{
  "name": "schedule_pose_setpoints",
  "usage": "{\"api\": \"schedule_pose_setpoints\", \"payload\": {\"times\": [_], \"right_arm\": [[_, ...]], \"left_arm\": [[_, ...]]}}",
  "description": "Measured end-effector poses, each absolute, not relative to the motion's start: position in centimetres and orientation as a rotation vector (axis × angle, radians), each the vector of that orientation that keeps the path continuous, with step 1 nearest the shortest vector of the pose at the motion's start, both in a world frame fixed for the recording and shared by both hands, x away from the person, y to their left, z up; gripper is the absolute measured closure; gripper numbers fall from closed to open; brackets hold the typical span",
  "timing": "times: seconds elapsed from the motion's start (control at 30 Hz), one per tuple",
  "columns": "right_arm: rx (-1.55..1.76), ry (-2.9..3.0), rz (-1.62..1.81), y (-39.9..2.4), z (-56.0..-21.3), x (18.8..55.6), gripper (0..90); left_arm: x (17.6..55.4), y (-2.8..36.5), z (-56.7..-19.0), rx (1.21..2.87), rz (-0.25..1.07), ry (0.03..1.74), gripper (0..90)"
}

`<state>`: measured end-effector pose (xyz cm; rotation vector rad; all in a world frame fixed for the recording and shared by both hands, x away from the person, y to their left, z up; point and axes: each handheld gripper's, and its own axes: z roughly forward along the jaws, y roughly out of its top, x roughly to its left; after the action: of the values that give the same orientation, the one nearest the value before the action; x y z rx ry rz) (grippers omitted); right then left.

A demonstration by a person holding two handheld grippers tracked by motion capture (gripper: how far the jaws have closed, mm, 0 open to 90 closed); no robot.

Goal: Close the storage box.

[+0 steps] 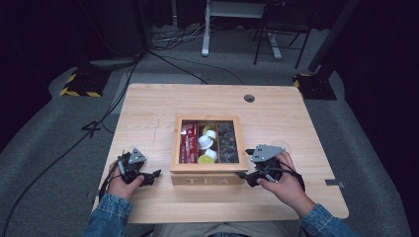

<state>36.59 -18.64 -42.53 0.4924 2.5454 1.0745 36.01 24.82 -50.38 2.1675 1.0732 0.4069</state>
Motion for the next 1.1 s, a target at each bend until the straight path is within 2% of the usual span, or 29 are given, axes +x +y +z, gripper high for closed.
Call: {"api": "schedule_pose_setpoints", "payload": {"times": [0.67, 1.1], "right_arm": [[0.564, 2.647, 1.054, -18.8, -43.6, 36.8, 20.7], [0.6, 2.625, 1.175, -19.4, -42.3, 36.9, 23.2]], "left_arm": [[36.0, 24.8, -50.4, 2.165, 0.408, 1.073, 16.2], [36.0, 24.8, -50.4, 2.166, 0.41, 1.071, 16.2]]}}
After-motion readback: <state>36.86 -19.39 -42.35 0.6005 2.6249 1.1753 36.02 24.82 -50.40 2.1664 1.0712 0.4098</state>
